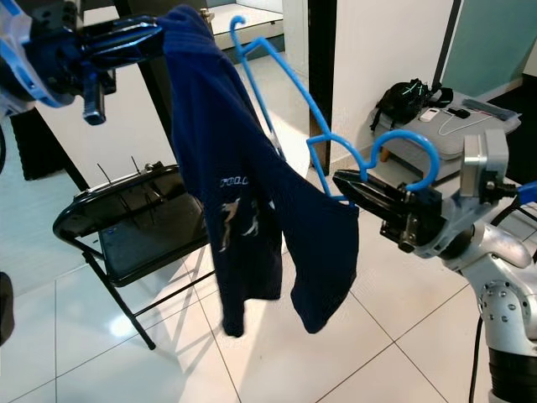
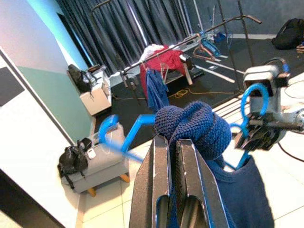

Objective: Hang hanger

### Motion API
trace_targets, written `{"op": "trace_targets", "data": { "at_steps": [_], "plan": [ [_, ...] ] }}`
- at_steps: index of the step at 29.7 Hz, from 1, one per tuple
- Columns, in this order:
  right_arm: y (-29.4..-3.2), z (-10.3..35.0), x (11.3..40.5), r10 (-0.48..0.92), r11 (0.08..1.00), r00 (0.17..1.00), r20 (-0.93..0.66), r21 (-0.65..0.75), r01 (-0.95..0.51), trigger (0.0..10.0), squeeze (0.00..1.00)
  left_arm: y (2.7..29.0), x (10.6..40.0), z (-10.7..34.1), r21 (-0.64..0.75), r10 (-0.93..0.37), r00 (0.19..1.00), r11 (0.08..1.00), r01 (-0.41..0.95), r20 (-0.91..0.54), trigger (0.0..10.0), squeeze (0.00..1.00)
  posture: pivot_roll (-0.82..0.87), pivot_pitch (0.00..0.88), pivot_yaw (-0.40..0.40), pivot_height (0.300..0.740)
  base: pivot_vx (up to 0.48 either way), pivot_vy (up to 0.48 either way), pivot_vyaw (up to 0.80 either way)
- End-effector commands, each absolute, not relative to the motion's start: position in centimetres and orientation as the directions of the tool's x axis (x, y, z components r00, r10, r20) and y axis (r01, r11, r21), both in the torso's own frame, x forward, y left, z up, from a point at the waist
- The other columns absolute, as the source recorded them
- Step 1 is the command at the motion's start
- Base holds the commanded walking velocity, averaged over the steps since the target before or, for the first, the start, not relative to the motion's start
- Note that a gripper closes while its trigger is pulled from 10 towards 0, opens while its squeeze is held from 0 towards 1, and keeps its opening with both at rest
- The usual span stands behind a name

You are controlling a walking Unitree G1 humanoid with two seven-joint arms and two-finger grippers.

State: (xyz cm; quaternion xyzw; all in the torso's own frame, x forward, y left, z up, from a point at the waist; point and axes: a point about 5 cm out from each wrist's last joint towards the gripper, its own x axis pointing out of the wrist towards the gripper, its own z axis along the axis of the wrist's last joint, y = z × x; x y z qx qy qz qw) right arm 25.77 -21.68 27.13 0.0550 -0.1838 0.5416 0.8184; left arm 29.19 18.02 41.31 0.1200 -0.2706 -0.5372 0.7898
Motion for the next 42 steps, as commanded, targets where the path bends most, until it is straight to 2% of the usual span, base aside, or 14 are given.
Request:
{"op": "trace_targets", "data": {
  "at_steps": [1, 6, 8, 11, 13, 14, 16, 17, 21, 22, 29, 35, 40, 42],
  "plan": [
    [-21.7, 27.9, 25.2, 0.871, 0.373, 0.297, 0.391, -0.134, -0.918, 10.0, 0.0, 19.4, 29.1, 41.6, 0.49, -0.891, 0.329, 0.448, 0.748, 0.313, 10.0, 0.0, 0.0, 0.045, 0.072, 0.74, 0.0, 0.0, 0.0],
    [-21.7, 27.7, 23.8, 0.904, 0.264, 0.205, 0.375, -0.113, -0.958, 10.0, 0.0, 20.3, 30.4, 41.3, 0.473, -0.837, 0.45, 0.547, 0.69, 0.311, 10.0, 0.0, 0.0, 0.04, 0.075, 0.74, 0.0, 0.0, 0.0],
    [-21.7, 27.7, 23.8, 0.904, 0.264, 0.205, 0.375, -0.113, -0.958, 10.0, 0.0, 20.3, 30.4, 41.3, 0.473, -0.837, 0.45, 0.547, 0.69, 0.311, 10.0, 0.0, 0.0, 0.04, 0.075, 0.74, 0.0, 0.0, 0.0],
    [-21.5, 27.2, 23.3, 0.925, 0.219, 0.178, 0.337, -0.089, -0.972, 10.0, 0.0, 21.0, 31.7, 41.0, 0.448, -0.781, 0.543, 0.623, 0.641, 0.31, 10.0, 0.0, 0.0, 0.04, 0.074, 0.74, 0.0, 0.0, 0.0],
    [-21.5, 27.2, 23.3, 0.925, 0.219, 0.178, 0.337, -0.089, -0.972, 10.0, 0.0, 21.0, 31.7, 41.0, 0.448, -0.781, 0.543, 0.623, 0.641, 0.31, 10.0, 0.0, 0.0, 0.04, 0.074, 0.74, 0.0, 0.0, 0.0],
    [-21.5, 27.1, 23.1, 0.933, 0.207, 0.171, 0.316, -0.084, -0.975, 10.0, 0.0, 21.5, 32.5, 40.7, 0.429, -0.731, 0.611, 0.677, 0.598, 0.302, 10.0, 0.0, 0.0, 0.04, 0.074, 0.74, 0.0, 0.0, 0.0],
    [-21.5, 27.1, 23.1, 0.933, 0.207, 0.171, 0.316, -0.084, -0.975, 10.0, 0.0, 21.5, 32.5, 40.7, 0.429, -0.731, 0.611, 0.677, 0.598, 0.302, 10.0, 0.0, 0.0, 0.04, 0.074, 0.74, 0.0, 0.0, 0.0],
    [-21.6, 27.1, 22.9, 0.944, 0.198, 0.167, 0.285, -0.085, -0.977, 10.0, 0.0, 22.1, 33.3, 40.3, 0.416, -0.68, 0.675, 0.723, 0.552, 0.287, 10.0, 0.0, 0.0, 0.04, 0.074, 0.74, 0.0, 0.0, 0.0],
    [-21.6, 27.1, 22.8, 0.953, 0.193, 0.166, 0.253, -0.086, -0.977, 10.0, 0.0, 22.4, 33.8, 40.0, 0.408, -0.645, 0.713, 0.75, 0.52, 0.276, 10.0, 0.0, -0.01, 0.045, 0.073, 0.74, 0.0, 0.0, 0.0],
    [-21.4, 26.6, 22.7, 0.97, 0.198, 0.183, 0.158, -0.083, -0.977, 10.0, 0.0, 22.4, 34.0, 39.9, 0.403, -0.631, 0.726, 0.761, 0.509, 0.275, 10.0, 0.0, -0.01, 0.053, 0.072, 0.74, 0.0, 0.0, 0.0],
    [-21.3, 25.8, 23.1, 0.971, 0.238, 0.235, 0.054, -0.063, -0.969, 10.0, 0.0, 21.8, 33.6, 40.5, 0.424, -0.662, 0.686, 0.737, 0.526, 0.3, 10.0, 0.0, -0.01, 0.057, 0.07, 0.74, 0.0, 0.0, 0.0],
    [-20.8, 26.0, 24.7, 0.946, 0.321, 0.325, -0.019, -0.102, -0.942, 10.0, 0.0, 19.0, 31.9, 40.5, 0.515, -0.794, 0.536, 0.599, 0.613, 0.285, 10.0, 0.0, -0.02, 0.062, 0.063, 0.74, 0.0, 0.0, 0.0],
    [-20.7, 26.1, 24.9, 0.943, 0.329, 0.333, -0.019, -0.109, -0.938, 10.0, 0.0, 18.5, 31.7, 40.1, 0.542, -0.819, 0.516, 0.562, 0.625, 0.253, 10.0, 0.0, -0.02, 0.062, 0.061, 0.74, 0.0, 0.0, 0.0],
    [-20.4, 26.1, 25.0, 0.943, 0.325, 0.33, -0.026, -0.118, -0.938, 10.0, 0.0, 17.8, 31.4, 39.0, 0.573, -0.856, 0.486, 0.491, 0.657, 0.176, 10.0, 0.0, -0.02, 0.063, 0.059, 0.74, 0.0, 0.0, 0.0]
  ]
}}
